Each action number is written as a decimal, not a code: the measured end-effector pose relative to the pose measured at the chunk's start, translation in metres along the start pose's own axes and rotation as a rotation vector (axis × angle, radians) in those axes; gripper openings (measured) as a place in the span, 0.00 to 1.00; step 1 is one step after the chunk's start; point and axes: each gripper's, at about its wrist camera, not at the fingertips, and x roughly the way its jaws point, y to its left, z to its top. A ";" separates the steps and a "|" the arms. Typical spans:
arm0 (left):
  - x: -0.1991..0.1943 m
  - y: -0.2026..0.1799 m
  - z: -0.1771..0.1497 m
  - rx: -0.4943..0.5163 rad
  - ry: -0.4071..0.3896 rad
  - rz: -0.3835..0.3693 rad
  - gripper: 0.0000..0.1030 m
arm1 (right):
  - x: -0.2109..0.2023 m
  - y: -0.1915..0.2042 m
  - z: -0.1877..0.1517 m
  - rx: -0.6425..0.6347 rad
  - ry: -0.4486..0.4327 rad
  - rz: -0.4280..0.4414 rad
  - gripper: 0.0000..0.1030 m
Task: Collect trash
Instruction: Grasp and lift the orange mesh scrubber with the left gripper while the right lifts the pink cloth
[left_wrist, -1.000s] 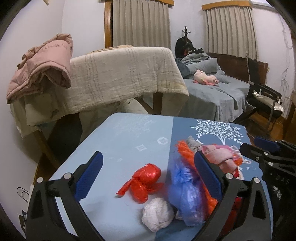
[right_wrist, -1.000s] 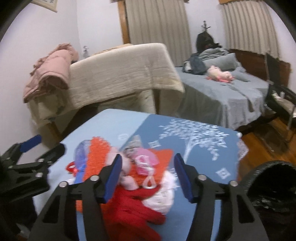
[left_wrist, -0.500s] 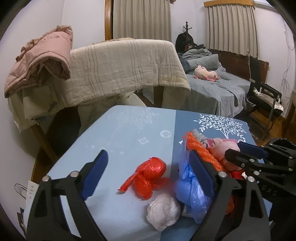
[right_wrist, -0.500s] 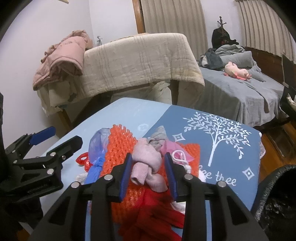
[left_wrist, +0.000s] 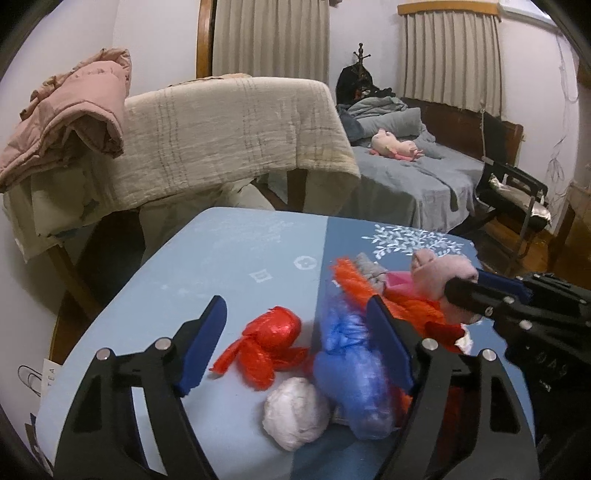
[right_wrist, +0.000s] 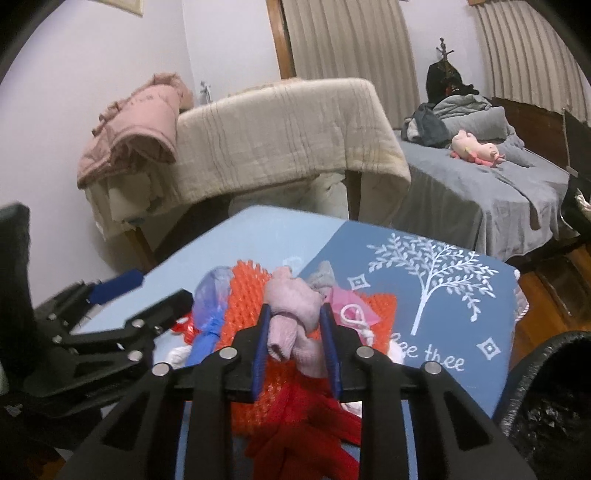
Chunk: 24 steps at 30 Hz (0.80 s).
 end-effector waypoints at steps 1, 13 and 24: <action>-0.002 -0.003 0.000 0.003 -0.004 -0.005 0.73 | -0.004 -0.002 0.001 0.003 -0.005 -0.005 0.25; 0.003 -0.049 -0.012 0.055 0.049 -0.093 0.56 | -0.028 -0.040 -0.013 0.070 -0.006 -0.092 0.25; 0.025 -0.059 -0.023 0.056 0.128 -0.108 0.32 | -0.030 -0.051 -0.024 0.078 0.002 -0.099 0.26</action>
